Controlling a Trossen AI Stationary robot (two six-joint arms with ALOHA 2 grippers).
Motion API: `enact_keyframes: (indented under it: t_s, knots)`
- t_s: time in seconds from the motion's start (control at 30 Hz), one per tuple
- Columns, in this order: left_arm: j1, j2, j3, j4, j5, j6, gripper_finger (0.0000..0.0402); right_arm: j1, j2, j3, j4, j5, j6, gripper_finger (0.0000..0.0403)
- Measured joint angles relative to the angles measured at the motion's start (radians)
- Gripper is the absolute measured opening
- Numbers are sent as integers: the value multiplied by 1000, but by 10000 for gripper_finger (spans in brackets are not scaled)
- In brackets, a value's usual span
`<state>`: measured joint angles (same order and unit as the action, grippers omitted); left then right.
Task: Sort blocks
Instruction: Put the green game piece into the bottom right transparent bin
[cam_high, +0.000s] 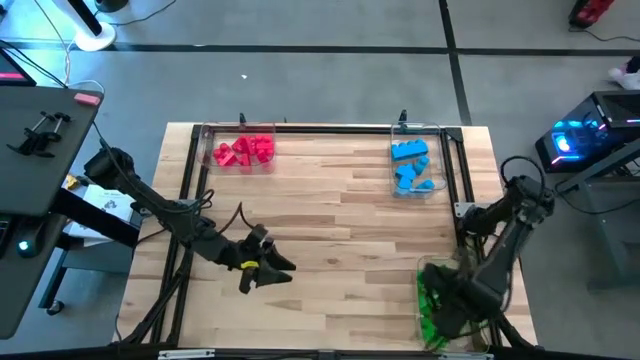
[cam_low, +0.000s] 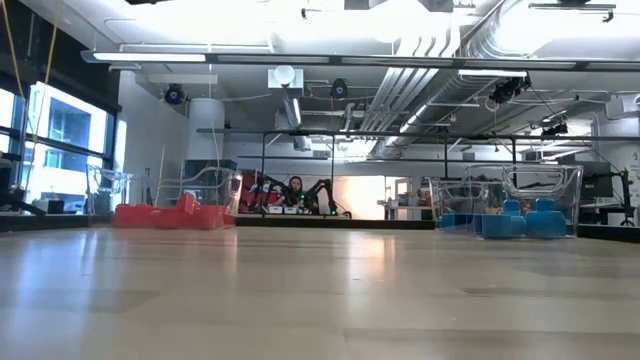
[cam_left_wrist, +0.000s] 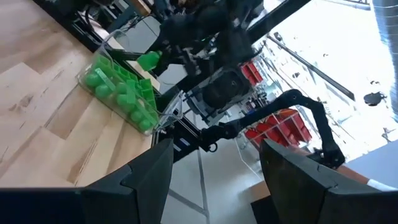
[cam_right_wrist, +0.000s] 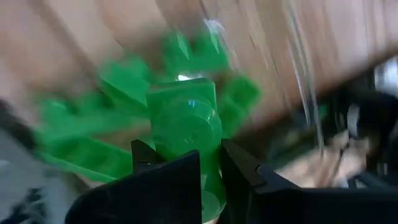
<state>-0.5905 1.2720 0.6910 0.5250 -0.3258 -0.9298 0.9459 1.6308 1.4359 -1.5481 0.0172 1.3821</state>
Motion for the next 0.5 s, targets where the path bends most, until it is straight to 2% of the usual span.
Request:
enact_keyframes:
  t_s: [0.13, 0.27, 0.37, 0.5]
  knots:
    - [8, 0, 0, 1, 0, 0, 227, 68, -54, -143, 83, -70, 193, 1]
    - [22, 0, 0, 3, 0, -1, 227, 84, -95, -205, 161, -75, 286, 13]
    - [37, 0, 0, 8, 0, -10, 227, 84, -121, -212, 168, -77, 282, 44]
    - [61, 0, 0, 28, 0, -10, 227, 83, -156, -212, 169, -73, 261, 113]
